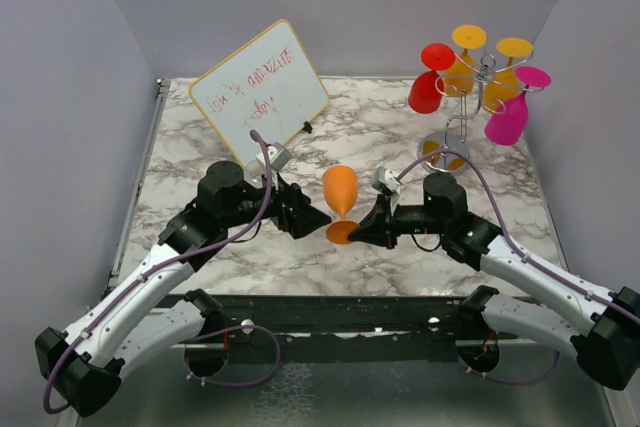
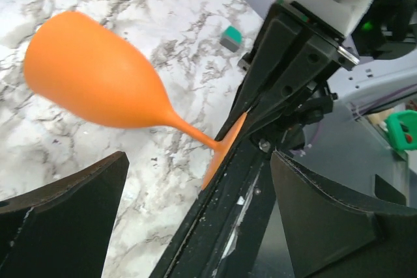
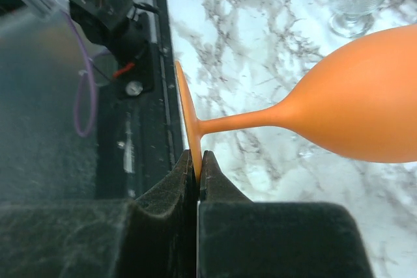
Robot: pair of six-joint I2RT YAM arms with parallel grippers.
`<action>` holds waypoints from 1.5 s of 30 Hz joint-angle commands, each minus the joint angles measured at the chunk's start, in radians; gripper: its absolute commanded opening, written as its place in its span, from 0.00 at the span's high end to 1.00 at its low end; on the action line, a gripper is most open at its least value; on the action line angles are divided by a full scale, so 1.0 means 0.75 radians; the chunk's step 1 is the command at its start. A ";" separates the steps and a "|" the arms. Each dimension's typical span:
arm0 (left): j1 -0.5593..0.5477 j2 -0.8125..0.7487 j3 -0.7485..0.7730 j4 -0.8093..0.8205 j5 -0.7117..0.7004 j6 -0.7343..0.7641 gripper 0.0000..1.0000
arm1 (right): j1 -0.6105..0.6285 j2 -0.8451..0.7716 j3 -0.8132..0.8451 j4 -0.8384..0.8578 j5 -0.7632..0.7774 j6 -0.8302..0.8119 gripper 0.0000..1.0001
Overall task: Take the wine glass off the wine glass rack
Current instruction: Place the wine glass at the center of the board.
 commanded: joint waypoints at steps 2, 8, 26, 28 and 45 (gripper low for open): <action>-0.005 -0.029 0.083 -0.192 -0.173 0.121 0.08 | 0.009 -0.057 0.063 -0.229 0.097 -0.484 1.00; -0.005 -0.007 0.121 -0.238 -0.210 0.163 0.08 | 0.009 -0.169 0.011 -0.241 -0.022 -0.891 0.99; -0.003 0.171 0.367 -0.280 -0.210 0.288 0.01 | 0.009 -0.288 -0.106 -0.230 -0.292 -1.095 0.99; -0.003 0.198 0.401 -0.299 -0.208 0.307 0.01 | 0.009 -0.301 -0.123 -0.228 -0.340 -1.064 0.99; 0.018 0.431 0.634 -0.661 0.546 0.766 0.13 | 0.009 -0.431 -0.177 -0.089 -0.498 -0.926 0.99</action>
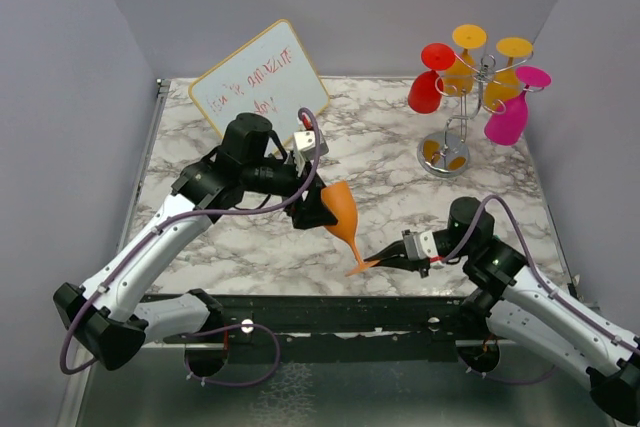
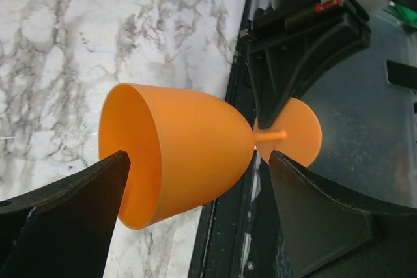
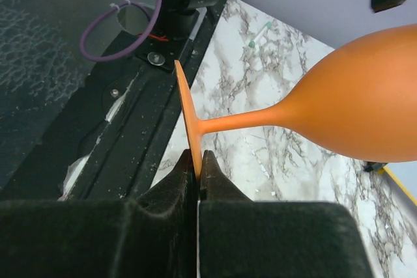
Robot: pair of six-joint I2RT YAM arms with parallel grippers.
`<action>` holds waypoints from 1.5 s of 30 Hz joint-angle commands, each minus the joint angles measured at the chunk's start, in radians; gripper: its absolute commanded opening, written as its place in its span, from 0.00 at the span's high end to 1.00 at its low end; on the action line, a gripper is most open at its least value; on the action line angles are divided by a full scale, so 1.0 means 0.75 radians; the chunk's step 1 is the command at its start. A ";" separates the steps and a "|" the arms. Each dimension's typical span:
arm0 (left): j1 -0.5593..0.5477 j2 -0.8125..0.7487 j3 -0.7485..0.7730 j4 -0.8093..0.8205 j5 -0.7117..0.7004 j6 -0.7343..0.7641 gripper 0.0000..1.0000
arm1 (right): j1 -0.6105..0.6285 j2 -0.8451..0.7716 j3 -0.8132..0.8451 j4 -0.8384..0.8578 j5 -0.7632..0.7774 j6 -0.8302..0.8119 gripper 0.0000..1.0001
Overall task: Take the wine glass off the wine glass rack
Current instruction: Place the wine glass at the center of the board.
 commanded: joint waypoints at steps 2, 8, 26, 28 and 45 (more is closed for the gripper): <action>0.012 0.053 0.022 -0.089 0.270 0.127 0.16 | 0.007 -0.048 -0.009 0.086 -0.120 0.049 0.99; 0.028 0.089 0.042 -0.096 0.370 0.160 0.23 | 0.007 -0.099 -0.019 0.068 -0.099 0.055 0.99; 0.114 0.098 0.126 -0.179 0.596 0.252 0.38 | 0.007 -0.026 0.007 -0.016 -0.171 0.018 0.99; 0.116 0.096 0.121 -0.179 0.631 0.255 0.45 | 0.007 -0.023 0.007 -0.016 -0.166 0.015 0.99; 0.117 0.135 0.051 -0.182 0.673 0.237 0.69 | 0.007 -0.013 0.008 -0.004 -0.039 -0.022 0.99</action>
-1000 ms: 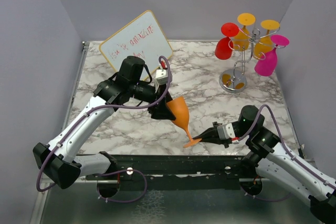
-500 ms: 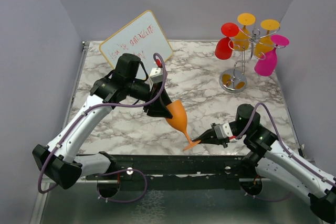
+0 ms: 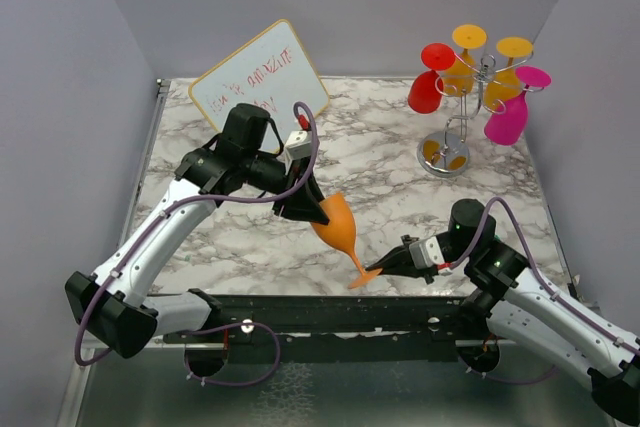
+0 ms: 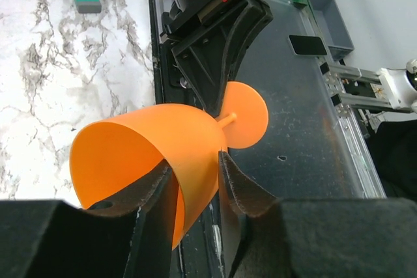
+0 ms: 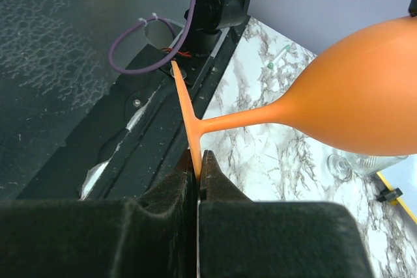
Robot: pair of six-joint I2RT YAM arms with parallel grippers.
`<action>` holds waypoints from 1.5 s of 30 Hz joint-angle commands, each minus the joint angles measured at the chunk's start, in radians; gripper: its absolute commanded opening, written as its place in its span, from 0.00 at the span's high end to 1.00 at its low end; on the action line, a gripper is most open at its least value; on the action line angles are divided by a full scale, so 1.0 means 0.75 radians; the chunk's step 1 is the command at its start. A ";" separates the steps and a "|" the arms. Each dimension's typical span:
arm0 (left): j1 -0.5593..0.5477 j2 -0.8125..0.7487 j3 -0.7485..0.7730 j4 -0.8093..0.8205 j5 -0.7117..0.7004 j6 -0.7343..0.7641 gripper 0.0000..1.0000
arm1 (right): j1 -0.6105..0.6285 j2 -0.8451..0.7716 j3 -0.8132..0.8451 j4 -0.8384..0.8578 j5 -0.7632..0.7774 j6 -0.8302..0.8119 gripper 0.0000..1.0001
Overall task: Take the wine glass off the wine glass rack
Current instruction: Place the wine glass at the center of the board.
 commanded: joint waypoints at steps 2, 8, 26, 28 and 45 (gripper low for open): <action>-0.001 0.032 -0.026 -0.017 0.070 0.001 0.68 | 0.000 0.002 0.012 -0.006 0.085 -0.035 0.99; -0.001 0.050 -0.052 -0.022 0.053 -0.002 0.68 | 0.000 0.014 0.022 -0.016 0.087 -0.068 0.99; -0.001 -0.006 -0.011 -0.024 -0.005 -0.002 1.00 | 0.000 0.031 0.034 -0.067 0.075 -0.114 0.87; -0.001 -0.007 -0.010 -0.025 -0.003 0.001 1.00 | 0.000 0.030 0.033 -0.068 0.071 -0.111 0.84; -0.001 -0.021 0.007 -0.033 -0.101 -0.009 1.00 | 0.001 0.029 0.024 -0.045 0.051 -0.097 0.65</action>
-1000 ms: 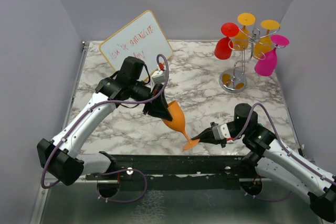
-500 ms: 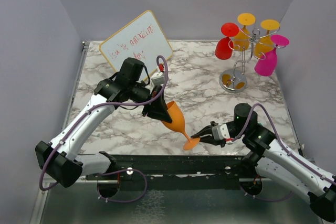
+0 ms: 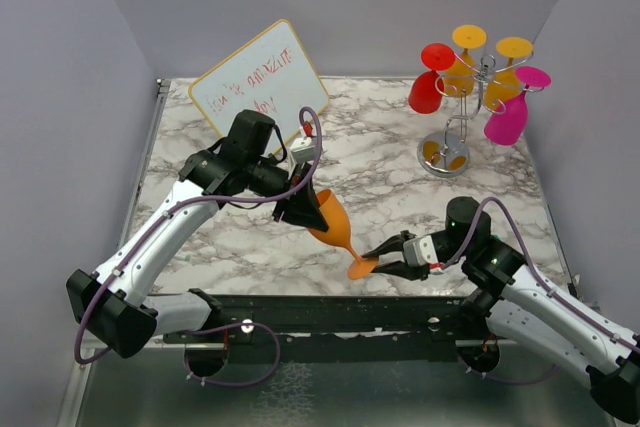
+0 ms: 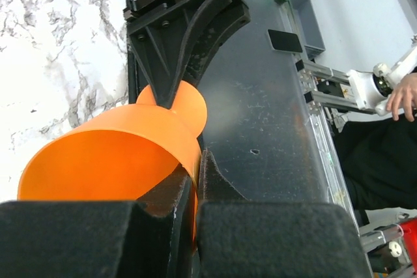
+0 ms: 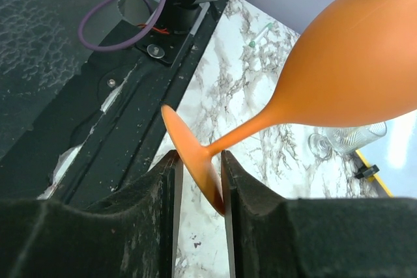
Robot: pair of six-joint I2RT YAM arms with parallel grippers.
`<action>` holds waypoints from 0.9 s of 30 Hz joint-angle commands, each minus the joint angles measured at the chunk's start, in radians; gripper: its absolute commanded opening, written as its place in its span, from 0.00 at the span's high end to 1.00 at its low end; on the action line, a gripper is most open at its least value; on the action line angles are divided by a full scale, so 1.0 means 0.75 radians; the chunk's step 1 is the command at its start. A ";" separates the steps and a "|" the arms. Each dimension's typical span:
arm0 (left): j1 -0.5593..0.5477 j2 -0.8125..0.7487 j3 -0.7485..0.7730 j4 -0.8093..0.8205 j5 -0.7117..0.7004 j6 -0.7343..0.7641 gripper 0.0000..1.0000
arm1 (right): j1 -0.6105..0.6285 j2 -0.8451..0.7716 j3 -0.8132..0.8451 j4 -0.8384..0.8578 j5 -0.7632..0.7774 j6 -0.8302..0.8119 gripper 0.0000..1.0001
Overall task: Take the wine glass off the wine glass rack
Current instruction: Place the wine glass at the center of the board.
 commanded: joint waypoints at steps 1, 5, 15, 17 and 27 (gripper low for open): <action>0.012 -0.029 0.044 0.048 -0.131 0.051 1.00 | 0.002 -0.004 0.022 -0.003 -0.037 0.029 0.65; 0.012 -0.029 0.061 0.000 -0.203 0.093 1.00 | 0.002 -0.020 0.019 0.002 -0.046 0.028 0.56; 0.012 -0.026 0.081 -0.045 -0.595 0.041 1.00 | 0.002 -0.087 -0.018 0.141 0.166 0.112 0.51; 0.012 -0.012 0.077 -0.046 -0.753 -0.011 1.00 | 0.002 -0.114 -0.037 0.187 0.231 0.128 0.50; 0.001 0.047 0.048 0.118 -1.151 -0.233 1.00 | 0.002 -0.198 -0.107 0.425 0.534 0.316 0.39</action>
